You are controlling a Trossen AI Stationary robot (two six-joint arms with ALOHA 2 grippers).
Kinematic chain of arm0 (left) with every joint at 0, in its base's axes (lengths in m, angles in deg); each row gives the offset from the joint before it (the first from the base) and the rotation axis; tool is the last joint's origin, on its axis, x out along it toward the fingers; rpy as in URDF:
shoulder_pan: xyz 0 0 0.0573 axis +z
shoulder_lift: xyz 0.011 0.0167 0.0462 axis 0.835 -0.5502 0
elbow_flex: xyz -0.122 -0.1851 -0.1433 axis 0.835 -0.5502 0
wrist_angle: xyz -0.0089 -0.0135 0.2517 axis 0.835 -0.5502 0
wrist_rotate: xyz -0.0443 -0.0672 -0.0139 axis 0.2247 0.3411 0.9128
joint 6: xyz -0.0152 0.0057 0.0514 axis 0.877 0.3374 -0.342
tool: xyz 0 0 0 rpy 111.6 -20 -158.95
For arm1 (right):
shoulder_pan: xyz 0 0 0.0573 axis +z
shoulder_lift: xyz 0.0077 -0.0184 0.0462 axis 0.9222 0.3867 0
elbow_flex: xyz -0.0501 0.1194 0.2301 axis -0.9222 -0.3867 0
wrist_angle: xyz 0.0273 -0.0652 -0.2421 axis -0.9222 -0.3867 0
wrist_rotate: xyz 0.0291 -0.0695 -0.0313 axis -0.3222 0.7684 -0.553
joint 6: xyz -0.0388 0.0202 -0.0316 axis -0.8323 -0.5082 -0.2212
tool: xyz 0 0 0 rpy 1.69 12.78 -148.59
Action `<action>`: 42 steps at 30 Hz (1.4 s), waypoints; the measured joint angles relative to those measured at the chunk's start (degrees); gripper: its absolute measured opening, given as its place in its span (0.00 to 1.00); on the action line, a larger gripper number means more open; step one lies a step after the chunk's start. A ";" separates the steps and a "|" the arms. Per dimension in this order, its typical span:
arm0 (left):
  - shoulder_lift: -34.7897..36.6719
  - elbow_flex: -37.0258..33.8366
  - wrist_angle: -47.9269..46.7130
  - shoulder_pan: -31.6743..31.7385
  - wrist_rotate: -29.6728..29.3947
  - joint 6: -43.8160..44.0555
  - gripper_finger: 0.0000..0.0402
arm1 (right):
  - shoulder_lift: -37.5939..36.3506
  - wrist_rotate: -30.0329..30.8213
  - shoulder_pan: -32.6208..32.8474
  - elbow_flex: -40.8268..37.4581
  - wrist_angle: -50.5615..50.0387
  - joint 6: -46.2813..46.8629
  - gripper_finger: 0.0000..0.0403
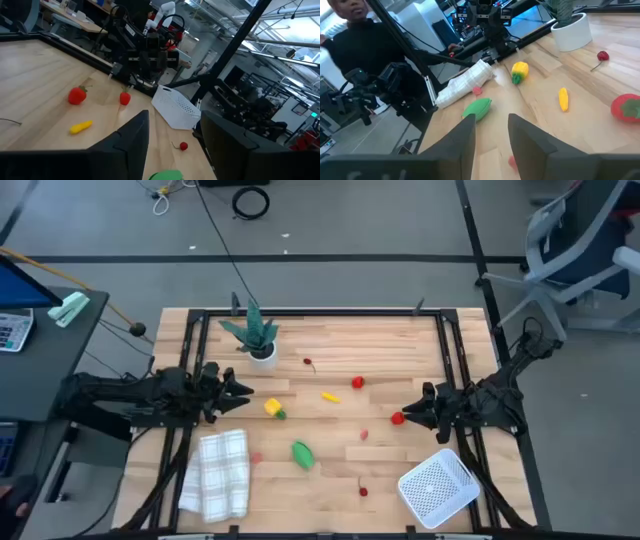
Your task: Pick and placing Produce into tupperware
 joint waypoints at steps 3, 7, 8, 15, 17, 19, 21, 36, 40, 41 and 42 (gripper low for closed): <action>0.01 0.00 -0.01 0.01 0.00 0.00 0.46 | -0.01 -0.02 0.00 -0.02 0.02 -0.02 0.31; 0.00 -0.01 0.00 -0.01 0.00 0.00 0.45 | 0.00 -0.01 0.01 -0.01 0.02 -0.02 0.31; 0.00 0.01 0.00 0.01 0.00 0.00 0.45 | 0.00 0.00 0.02 0.00 0.02 -0.02 0.31; 0.02 0.01 0.00 0.00 0.00 0.00 0.47 | -0.02 -0.01 0.00 -0.01 0.02 0.00 0.31; 0.01 0.01 -0.02 -0.01 0.00 0.02 0.47 | -0.02 -0.02 0.02 0.00 0.02 0.00 0.31; 0.00 -0.01 0.00 0.00 0.00 -0.01 0.46 | -0.02 0.00 0.00 -0.02 0.02 0.00 0.31; 0.00 -0.01 -0.02 0.01 0.00 0.00 0.46 | -0.01 -0.01 0.01 -0.01 0.02 0.00 0.31; 0.02 0.01 -0.01 0.01 0.00 0.00 0.46 | -0.01 -0.01 0.01 -0.02 0.02 -0.01 0.31; 0.01 -0.01 0.00 -0.01 0.00 0.00 0.45 | -0.01 0.00 0.01 -0.01 0.02 -0.02 0.31; 0.00 0.00 0.01 -0.01 0.00 0.00 0.45 | 0.00 -0.02 0.02 0.00 0.02 0.00 0.31; 0.00 0.00 0.13 0.00 0.00 0.02 0.45 | -0.02 0.00 0.01 -0.01 0.02 -0.01 0.31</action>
